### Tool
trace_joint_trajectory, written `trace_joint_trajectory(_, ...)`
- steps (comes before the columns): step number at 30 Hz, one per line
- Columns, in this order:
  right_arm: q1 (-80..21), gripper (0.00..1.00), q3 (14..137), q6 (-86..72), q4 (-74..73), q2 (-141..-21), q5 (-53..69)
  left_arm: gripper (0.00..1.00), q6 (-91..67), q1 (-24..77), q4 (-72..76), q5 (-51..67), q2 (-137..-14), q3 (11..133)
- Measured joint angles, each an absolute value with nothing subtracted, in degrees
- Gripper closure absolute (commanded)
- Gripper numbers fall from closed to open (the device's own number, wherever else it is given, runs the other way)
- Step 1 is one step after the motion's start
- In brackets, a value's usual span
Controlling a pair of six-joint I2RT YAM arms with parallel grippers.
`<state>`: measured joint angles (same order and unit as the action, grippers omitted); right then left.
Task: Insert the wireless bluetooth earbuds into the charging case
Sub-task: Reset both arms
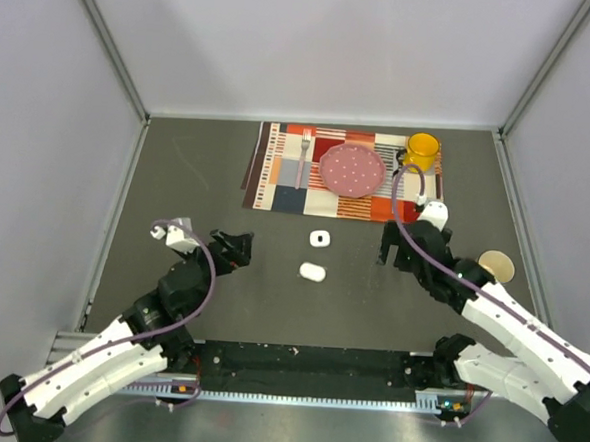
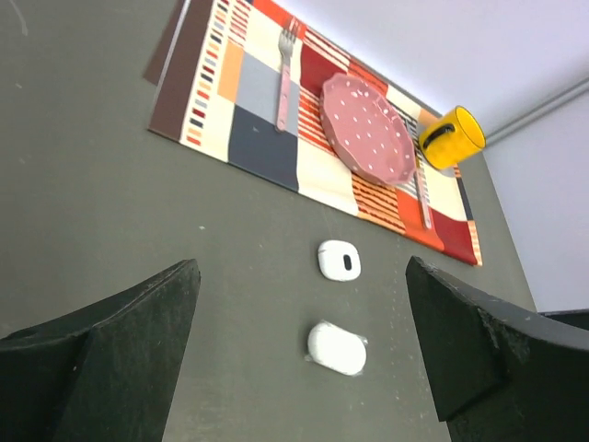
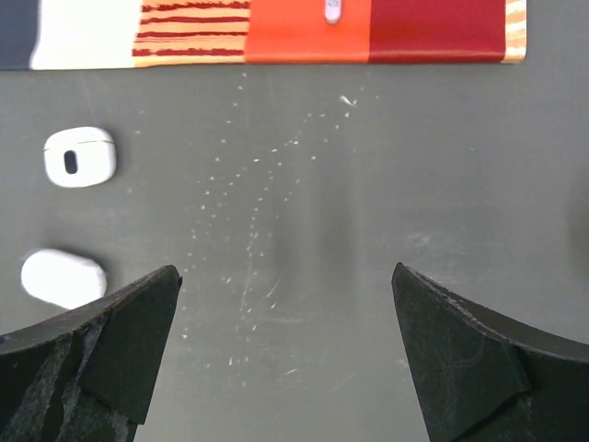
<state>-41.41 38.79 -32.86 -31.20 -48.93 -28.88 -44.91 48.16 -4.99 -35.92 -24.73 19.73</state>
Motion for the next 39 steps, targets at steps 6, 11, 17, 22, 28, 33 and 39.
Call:
trace_joint_trajectory(6, -27.8, 0.01, 42.2, -29.8, -30.6, -55.8, -18.7, 0.01, -41.0, 48.2, -11.0, -38.4, -17.6, 19.7)
trace_joint_trajectory(11, -25.1, 0.01, 43.3, -28.4, -28.9, -58.3, -13.6, 0.01, -34.8, 48.1, -17.4, -35.6, -23.4, 25.0)
trace_joint_trajectory(17, -24.9, 0.01, 44.8, -26.0, -28.0, -61.6, -5.3, 0.01, -25.5, 48.2, -20.5, -28.1, -37.9, 34.7)
trace_joint_trajectory(22, -24.8, 0.01, 45.1, -26.2, -27.4, -63.4, -4.5, 0.01, -23.4, 48.2, -21.1, -25.4, -45.1, 38.6)
trace_joint_trajectory(28, -24.6, 0.01, 45.2, -26.2, -26.6, -65.6, -7.6, 0.01, -23.9, 48.2, -21.6, -29.1, -43.2, 38.6)
trace_joint_trajectory(33, -24.6, 0.01, 44.9, -25.7, -23.4, -65.8, -12.5, 0.01, -25.0, 48.2, -21.6, -32.7, -38.0, 37.5)
trace_joint_trajectory(39, -24.5, 0.01, 42.3, -24.9, -18.3, -65.7, -19.2, 0.01, -25.3, 48.2, -21.6, -34.9, -34.7, 35.7)
